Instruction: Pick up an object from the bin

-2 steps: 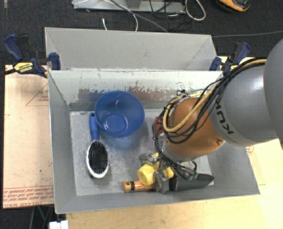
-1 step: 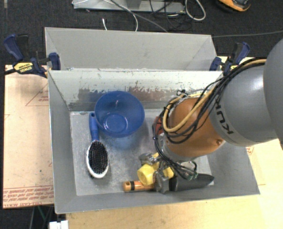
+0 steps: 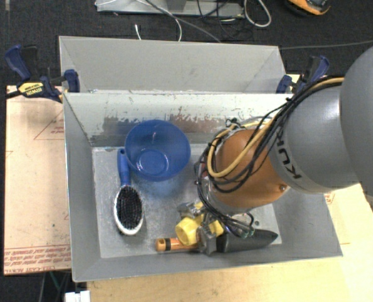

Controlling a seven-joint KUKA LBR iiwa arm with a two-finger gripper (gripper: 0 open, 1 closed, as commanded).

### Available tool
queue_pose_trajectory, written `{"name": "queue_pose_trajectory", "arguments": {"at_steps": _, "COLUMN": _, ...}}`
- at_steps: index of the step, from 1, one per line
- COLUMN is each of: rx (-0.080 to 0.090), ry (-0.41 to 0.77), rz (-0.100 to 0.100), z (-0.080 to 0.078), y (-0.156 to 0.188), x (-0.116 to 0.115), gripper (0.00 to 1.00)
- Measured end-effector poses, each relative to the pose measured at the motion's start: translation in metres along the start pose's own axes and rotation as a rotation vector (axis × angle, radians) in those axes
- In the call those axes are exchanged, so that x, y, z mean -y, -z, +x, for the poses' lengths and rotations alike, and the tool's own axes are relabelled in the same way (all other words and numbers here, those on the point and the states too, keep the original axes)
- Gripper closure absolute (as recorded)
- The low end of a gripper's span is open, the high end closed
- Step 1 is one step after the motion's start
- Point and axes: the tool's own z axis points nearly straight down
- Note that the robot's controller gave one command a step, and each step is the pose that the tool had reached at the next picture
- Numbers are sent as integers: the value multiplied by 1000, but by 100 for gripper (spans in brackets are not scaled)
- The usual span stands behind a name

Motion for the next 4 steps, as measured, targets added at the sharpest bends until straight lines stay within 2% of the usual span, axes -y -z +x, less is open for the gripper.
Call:
{"name": "queue_pose_trajectory", "arguments": {"at_steps": 1, "rx": -7, "ry": 5, "rz": 2, "z": -5, "y": -1, "x": 0, "gripper": 100}}
{"name": "queue_pose_trajectory", "arguments": {"at_steps": 2, "rx": 0, "ry": -25, "rz": 2, "z": -5, "y": 1, "x": -6, "gripper": 100}}
{"name": "queue_pose_trajectory", "arguments": {"at_steps": 3, "rx": -11, "ry": -26, "rz": -2, "z": -6, "y": 14, "x": -11, "gripper": 100}}
{"name": "queue_pose_trajectory", "arguments": {"at_steps": 4, "rx": -5, "ry": 104, "rz": -2, "z": -27, "y": 35, "x": -40, "gripper": 100}}
